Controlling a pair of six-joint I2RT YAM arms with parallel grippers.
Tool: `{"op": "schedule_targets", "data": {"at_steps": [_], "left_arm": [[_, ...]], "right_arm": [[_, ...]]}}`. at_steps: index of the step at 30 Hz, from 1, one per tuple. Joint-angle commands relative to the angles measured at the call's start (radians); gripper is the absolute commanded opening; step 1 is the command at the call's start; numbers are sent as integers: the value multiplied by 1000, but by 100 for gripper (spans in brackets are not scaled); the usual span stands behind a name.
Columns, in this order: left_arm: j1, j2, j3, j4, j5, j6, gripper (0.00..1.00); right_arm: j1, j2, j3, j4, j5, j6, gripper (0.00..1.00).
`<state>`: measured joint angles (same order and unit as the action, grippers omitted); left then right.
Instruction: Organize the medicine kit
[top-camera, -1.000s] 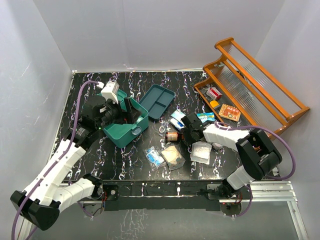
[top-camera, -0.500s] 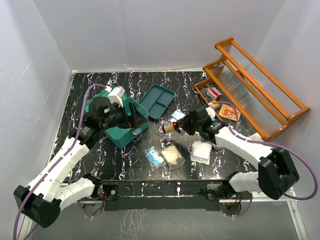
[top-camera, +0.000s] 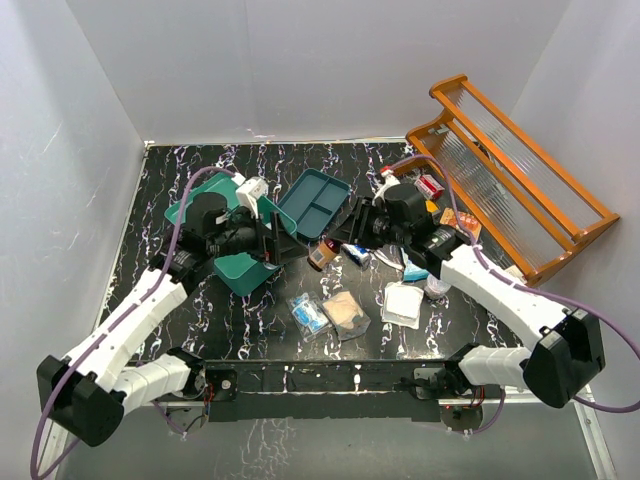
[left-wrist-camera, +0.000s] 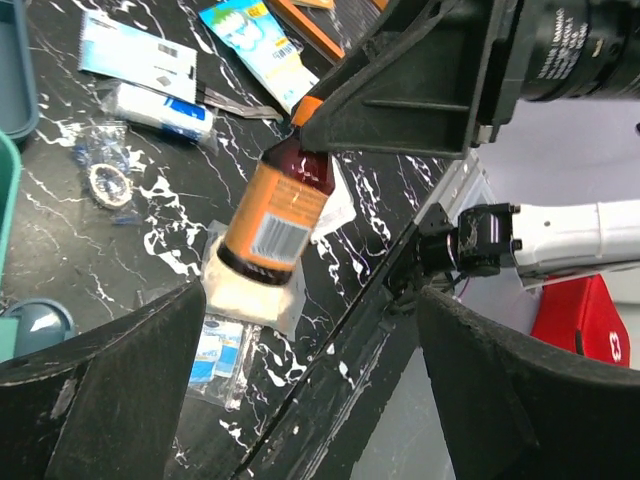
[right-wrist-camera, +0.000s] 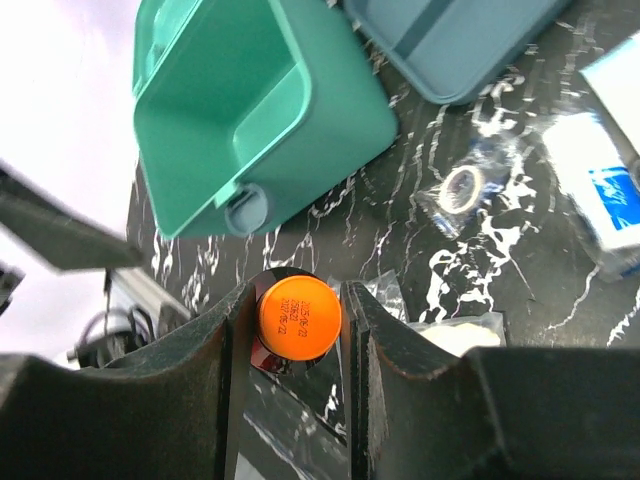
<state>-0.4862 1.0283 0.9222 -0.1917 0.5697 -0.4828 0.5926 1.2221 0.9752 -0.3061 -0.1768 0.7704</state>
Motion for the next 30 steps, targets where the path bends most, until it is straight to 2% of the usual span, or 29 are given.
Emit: {"op": "schedule_targets", "data": {"at_steps": [1, 7, 14, 19, 22, 30], "left_arm": [[-5, 55, -19, 116, 139, 34, 84], [-15, 95, -41, 113, 209, 17, 79], [-21, 141, -119, 222, 331, -132, 75], [-27, 167, -131, 226, 331, -165, 72], [-34, 182, -137, 261, 364, -204, 62], [-70, 185, -188, 334, 360, -256, 62]], "right_arm": [[-4, 46, 115, -31, -243, -227, 0], [-5, 71, 162, -59, -399, -319, 0], [-4, 94, 171, -31, -491, -335, 0], [-4, 100, 163, -5, -523, -335, 0], [-5, 102, 154, 16, -528, -331, 0], [-4, 115, 131, 95, -597, -284, 0]]}}
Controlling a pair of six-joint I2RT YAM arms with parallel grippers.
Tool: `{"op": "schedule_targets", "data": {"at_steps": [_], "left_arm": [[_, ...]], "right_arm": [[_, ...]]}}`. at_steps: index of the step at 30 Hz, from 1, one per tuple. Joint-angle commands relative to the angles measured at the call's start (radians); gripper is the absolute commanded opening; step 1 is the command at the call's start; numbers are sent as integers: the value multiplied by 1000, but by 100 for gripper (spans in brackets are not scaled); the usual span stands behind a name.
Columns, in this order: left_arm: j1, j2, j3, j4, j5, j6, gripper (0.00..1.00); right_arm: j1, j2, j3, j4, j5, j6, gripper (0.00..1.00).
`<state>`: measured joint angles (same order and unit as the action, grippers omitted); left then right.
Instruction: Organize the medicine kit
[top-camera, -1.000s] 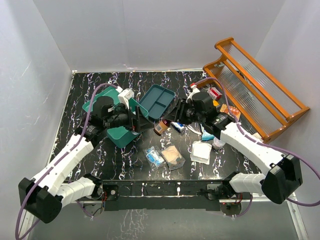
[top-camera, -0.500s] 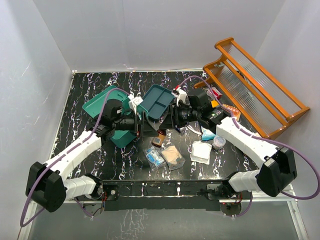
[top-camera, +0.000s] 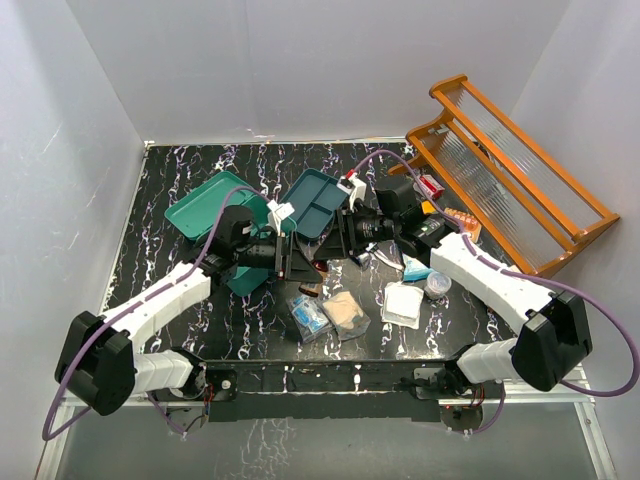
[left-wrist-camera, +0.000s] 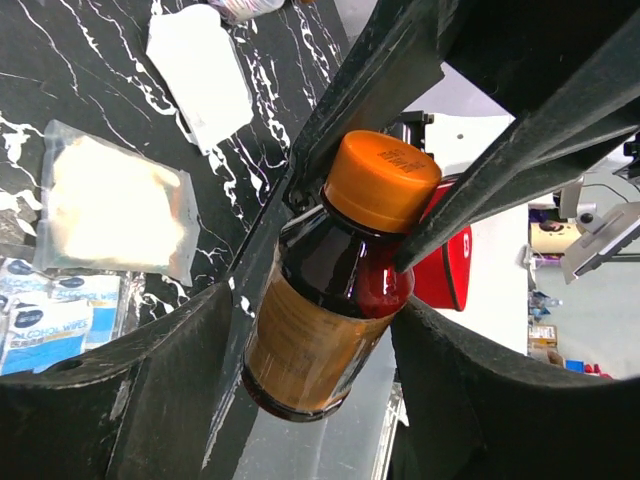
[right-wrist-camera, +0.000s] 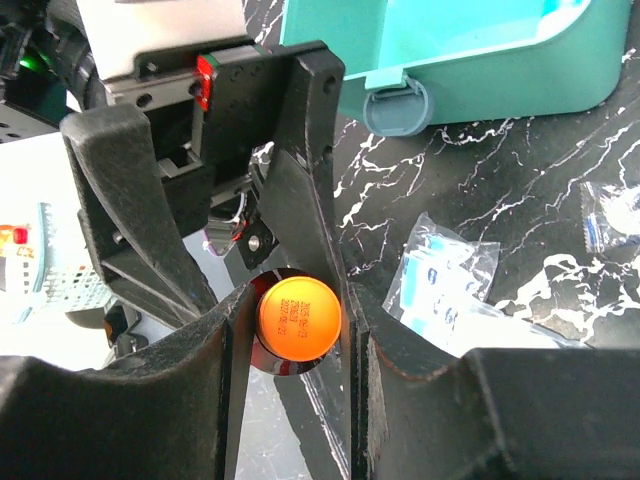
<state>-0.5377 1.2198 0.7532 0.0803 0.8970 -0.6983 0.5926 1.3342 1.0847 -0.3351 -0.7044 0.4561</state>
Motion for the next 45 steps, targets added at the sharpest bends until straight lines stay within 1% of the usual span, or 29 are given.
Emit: {"op": "schedule_targets", "data": {"at_steps": [1, 2, 6, 9, 11, 13, 17, 21, 23, 27, 30, 35, 39, 41, 43, 45], "left_arm": [[-24, -6, -23, 72, 28, -45, 62], [-29, -6, -24, 78, 25, -47, 61], [-34, -3, -20, 81, 18, -41, 43], [-34, -8, -16, 53, -1, -14, 34], [-34, -18, -15, 35, -23, 2, 30], [-34, -34, -18, 30, -48, 11, 28], [-33, -87, -14, 4, -114, 27, 28], [-32, -153, -11, -36, -205, 38, 28], [-32, -187, -20, -49, -260, 41, 28], [-30, -250, -44, -76, -399, 38, 25], [-26, -283, -24, -104, -478, 39, 25], [-20, -291, 88, -221, -587, 93, 26], [-15, -279, 179, -298, -703, 124, 26], [-9, -264, 208, -335, -770, 103, 26], [15, -231, 237, -394, -836, 45, 27], [49, -191, 266, -461, -853, -2, 27]], "right_arm": [[-4, 4, 19, 133, -76, 35, 0], [-4, 6, 16, 139, -81, 39, 0], [-4, 9, 12, 145, -74, 41, 0], [-4, 2, 14, 136, -51, 42, 1], [-4, -8, 16, 125, -22, 46, 12], [-4, -19, 17, 115, 0, 49, 29], [-4, -58, 19, 86, 85, 53, 49], [-4, -111, 24, 61, 198, 80, 62], [-4, -143, 23, 62, 225, 78, 65], [-4, -213, 16, 62, 325, 83, 69], [-5, -266, -3, 64, 398, 106, 71], [-4, -348, -43, 48, 500, 143, 70], [-5, -404, -95, 37, 582, 164, 70], [-4, -420, -116, 38, 607, 179, 70], [-6, -423, -137, 45, 623, 196, 71], [-5, -415, -160, 58, 631, 216, 71]]}}
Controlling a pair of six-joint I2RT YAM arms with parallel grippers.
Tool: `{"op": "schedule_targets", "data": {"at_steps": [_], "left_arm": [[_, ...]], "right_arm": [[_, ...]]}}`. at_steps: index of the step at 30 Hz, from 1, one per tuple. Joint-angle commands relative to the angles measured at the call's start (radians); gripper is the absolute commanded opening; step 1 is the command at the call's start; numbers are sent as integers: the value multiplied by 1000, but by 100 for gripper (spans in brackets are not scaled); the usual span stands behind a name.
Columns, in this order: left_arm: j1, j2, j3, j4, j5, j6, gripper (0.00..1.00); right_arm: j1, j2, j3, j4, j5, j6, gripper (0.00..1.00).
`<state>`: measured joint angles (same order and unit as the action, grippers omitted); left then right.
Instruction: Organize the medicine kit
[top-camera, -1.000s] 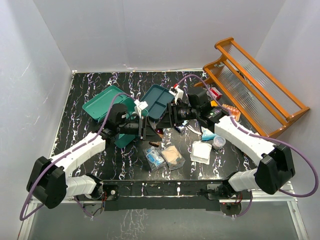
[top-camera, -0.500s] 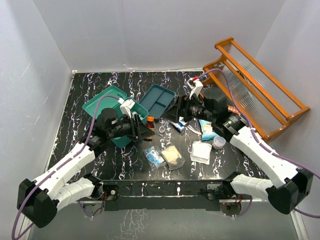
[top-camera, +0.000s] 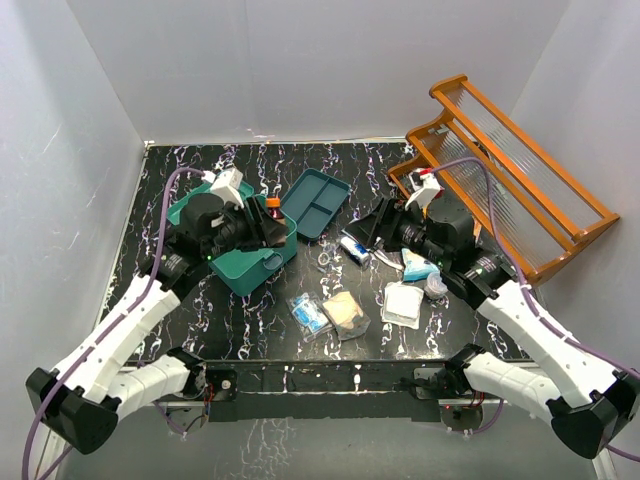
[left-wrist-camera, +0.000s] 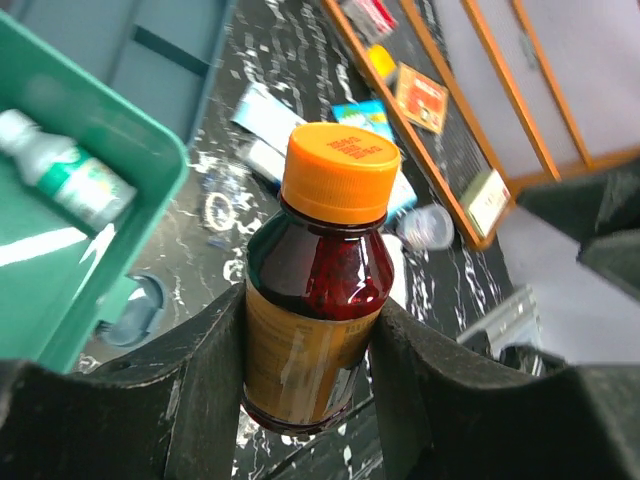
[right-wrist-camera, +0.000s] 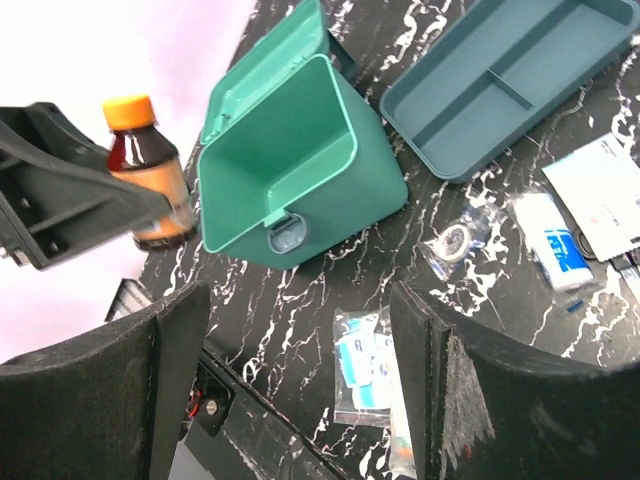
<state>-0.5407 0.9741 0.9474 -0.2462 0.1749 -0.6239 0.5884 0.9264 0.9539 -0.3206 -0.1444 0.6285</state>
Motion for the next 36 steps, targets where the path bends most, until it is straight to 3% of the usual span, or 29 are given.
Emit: {"op": "schedule_targets", "data": {"at_steps": [1, 6, 10, 19, 25, 36], "left_arm": [[71, 66, 74, -144, -131, -99, 27], [212, 77, 10, -122, -107, -214, 27], [259, 95, -50, -75, -139, -288, 27], [260, 210, -88, 20, -214, -421, 26], [250, 274, -56, -66, -303, -465, 26], [212, 382, -22, -75, -305, -471, 29]], "right_arm": [[0, 1, -42, 51, 72, 56, 71], [0, 70, -53, 69, 52, 108, 69], [-2, 126, -55, 60, 104, 154, 68], [0, 233, -70, 40, 265, 244, 65], [1, 301, -83, 6, 394, 287, 62], [1, 479, 36, -109, 364, 229, 61]]}}
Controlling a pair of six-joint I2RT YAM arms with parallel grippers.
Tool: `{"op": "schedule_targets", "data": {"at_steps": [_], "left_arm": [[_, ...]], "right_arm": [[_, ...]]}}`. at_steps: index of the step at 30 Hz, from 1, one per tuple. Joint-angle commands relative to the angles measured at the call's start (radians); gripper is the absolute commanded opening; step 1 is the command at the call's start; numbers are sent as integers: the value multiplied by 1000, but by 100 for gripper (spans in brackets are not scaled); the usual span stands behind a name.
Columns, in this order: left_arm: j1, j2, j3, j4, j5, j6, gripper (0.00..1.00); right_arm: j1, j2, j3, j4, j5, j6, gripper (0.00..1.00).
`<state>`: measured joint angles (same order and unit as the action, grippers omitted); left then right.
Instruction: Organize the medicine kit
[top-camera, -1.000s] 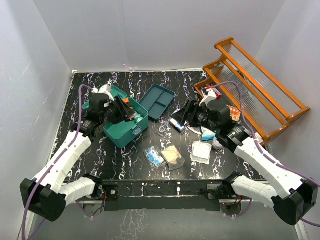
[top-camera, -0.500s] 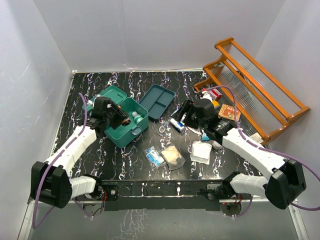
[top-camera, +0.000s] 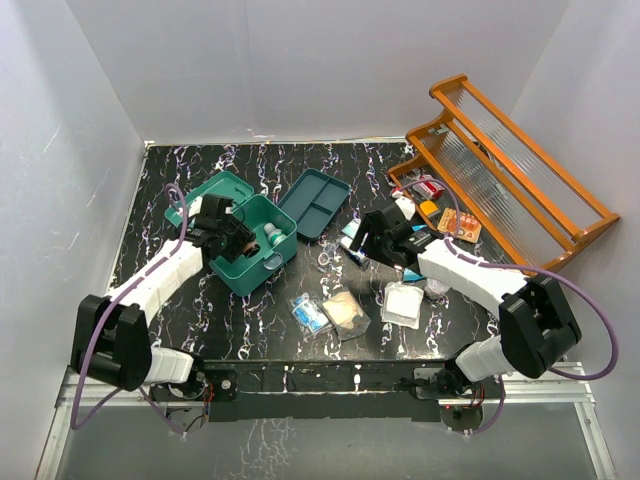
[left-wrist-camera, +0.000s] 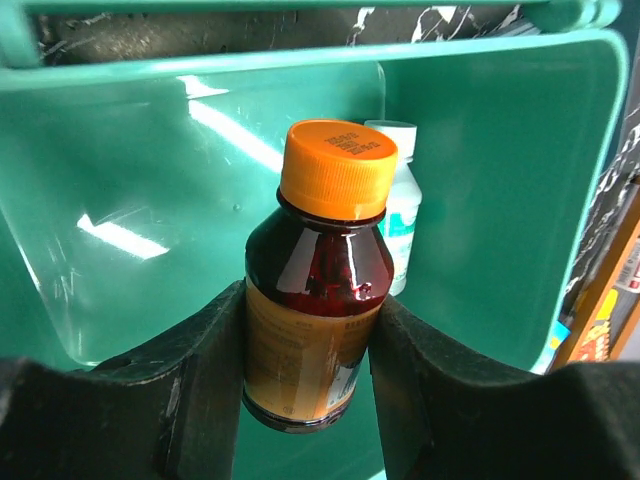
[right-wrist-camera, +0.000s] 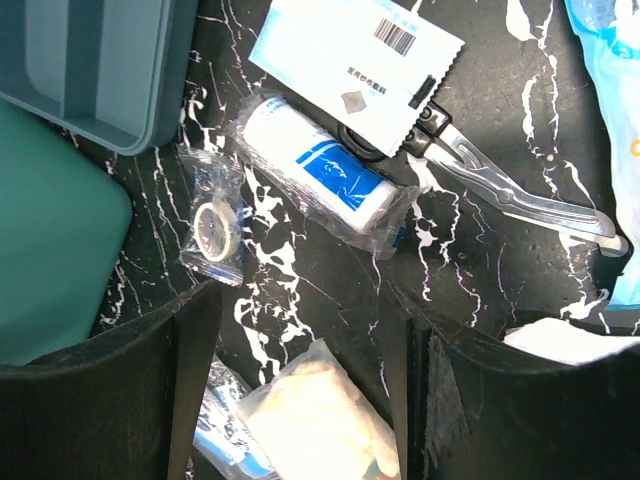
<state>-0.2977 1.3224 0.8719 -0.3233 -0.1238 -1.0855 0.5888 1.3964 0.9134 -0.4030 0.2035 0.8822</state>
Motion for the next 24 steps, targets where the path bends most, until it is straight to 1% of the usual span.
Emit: {"op": "schedule_targets", "data": {"at_steps": [1, 6, 11, 17, 18, 20, 24], "left_arm": [[-47, 40, 66, -1, -20, -5, 30], [-100, 132, 97, -18, -66, -31, 34], [-118, 208, 124, -27, -58, -68, 40], [-120, 251, 142, -12, -40, -64, 59], [-120, 252, 148, -11, -40, -58, 60], [-121, 253, 156, -14, -44, -49, 62], [-121, 237, 178, -31, -58, -31, 63]], "right_arm": [[-1, 12, 79, -27, 16, -54, 61], [-1, 14, 76, -30, 27, -95, 61], [0, -8, 75, -34, 31, -114, 61], [0, -22, 75, -40, 42, -123, 62], [0, -22, 75, -41, 42, -124, 59], [-1, -18, 79, -42, 33, -129, 57], [-1, -12, 82, -43, 27, -130, 56]]}}
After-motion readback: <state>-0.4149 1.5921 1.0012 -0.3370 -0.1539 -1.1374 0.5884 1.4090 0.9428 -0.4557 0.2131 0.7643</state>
